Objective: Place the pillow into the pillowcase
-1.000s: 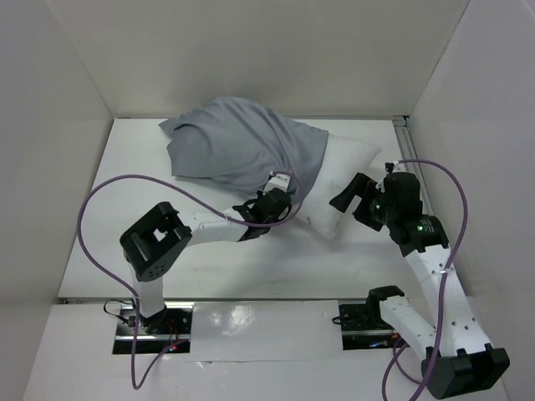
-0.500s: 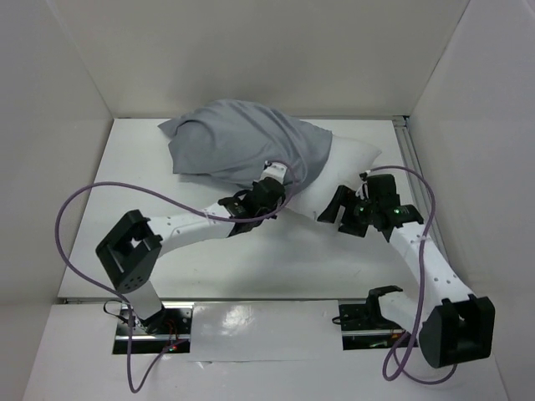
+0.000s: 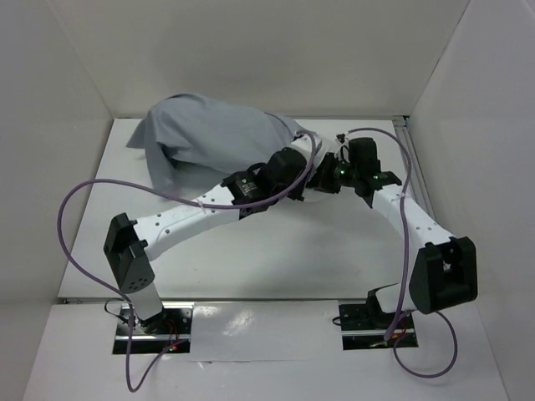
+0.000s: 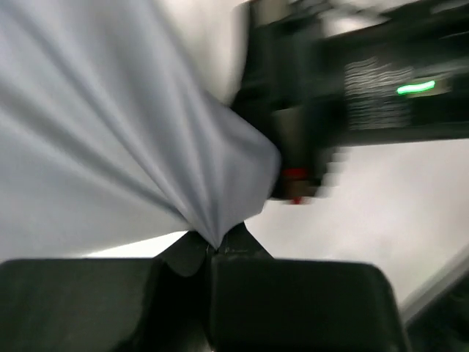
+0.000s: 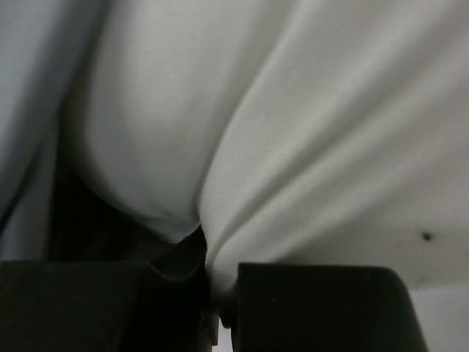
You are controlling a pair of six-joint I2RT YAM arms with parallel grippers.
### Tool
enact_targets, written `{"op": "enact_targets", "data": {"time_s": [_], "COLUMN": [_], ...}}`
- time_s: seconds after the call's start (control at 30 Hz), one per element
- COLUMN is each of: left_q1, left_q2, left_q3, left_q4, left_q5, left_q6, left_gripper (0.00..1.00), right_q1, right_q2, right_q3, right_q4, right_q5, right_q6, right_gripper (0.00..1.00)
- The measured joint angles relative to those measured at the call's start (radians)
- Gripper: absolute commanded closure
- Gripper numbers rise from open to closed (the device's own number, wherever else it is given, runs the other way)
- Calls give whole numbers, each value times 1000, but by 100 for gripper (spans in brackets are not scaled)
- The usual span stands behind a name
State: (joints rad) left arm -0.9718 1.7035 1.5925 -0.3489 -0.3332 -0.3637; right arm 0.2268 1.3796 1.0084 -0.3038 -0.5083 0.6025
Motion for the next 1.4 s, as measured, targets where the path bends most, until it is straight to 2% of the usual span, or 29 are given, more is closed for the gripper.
{"op": "enact_targets", "data": {"time_s": [0.13, 0.27, 0.37, 0.47, 0.57, 0.67, 0.73, 0.83, 0.87, 0.9, 0.93, 0.97, 1.0, 1.07, 1.1, 1.17, 1.27, 1.33, 1.4], "left_q1": [-32, -4, 40, 71, 133, 246, 332, 397, 406, 411, 413, 415, 415, 410, 405, 370, 284, 218, 170], "left_q2": [20, -6, -35, -40, -42, -25, 18, 130, 183, 237, 291, 346, 391, 442, 446, 414, 312, 214, 105], "left_q3": [181, 235, 310, 478, 598, 664, 694, 719, 736, 752, 776, 799, 819, 823, 811, 784, 736, 698, 652], "left_q4": [-73, -133, -245, -391, -471, -521, -537, -520, -510, -497, -491, -480, -473, -471, -472, -457, -467, -469, -462], "left_q5": [60, 177, 252, 280, 350, 463, 550, 627, 635, 638, 635, 621, 605, 560, 530, 437, 317, 246, 185], "left_q6": [19, 0, -22, -45, -68, -114, -155, -199, -212, -218, -215, -206, -188, -155, -133, -82, -29, -5, 0], "left_gripper": [100, 100, 100, 100, 100, 100, 100, 100, 90, 72, 59, 50, 28, 7, 0, 0, 0, 0, 11], "right_q1": [-31, -60, -60, -60, -59, -56, -56, -56, -56, -57, -56, -57, -58, -81, -102, -146, -213, -264, -312], "right_q2": [-47, -135, -226, -375, -532, -653, -673, -651, -635, -620, -595, -564, -534, -425, -378, -280, -168, -87, -32], "right_q3": [-2, -10, -24, -36, -36, -31, -14, -10, -21, -37, -55, -75, -93, -107, -103, -84, -22, 60, 132], "right_q4": [65, 53, 17, -61, -139, -219, -274, -343, -352, -357, -359, -359, -358, -303, -249, -153, -69, -70, -75], "right_q5": [-68, -97, -90, -81, -82, -83, -64, 3, 32, 59, 92, 122, 144, 158, 158, 159, 163, 166, 179], "right_q6": [44, 55, 50, 51, 52, 56, 57, 55, 54, 56, 59, 60, 65, 80, 90, 111, 114, 96, 65], "right_gripper": [100, 100, 100, 100, 100, 100, 100, 100, 100, 100, 100, 100, 97, 69, 43, 17, 11, 8, 4]}}
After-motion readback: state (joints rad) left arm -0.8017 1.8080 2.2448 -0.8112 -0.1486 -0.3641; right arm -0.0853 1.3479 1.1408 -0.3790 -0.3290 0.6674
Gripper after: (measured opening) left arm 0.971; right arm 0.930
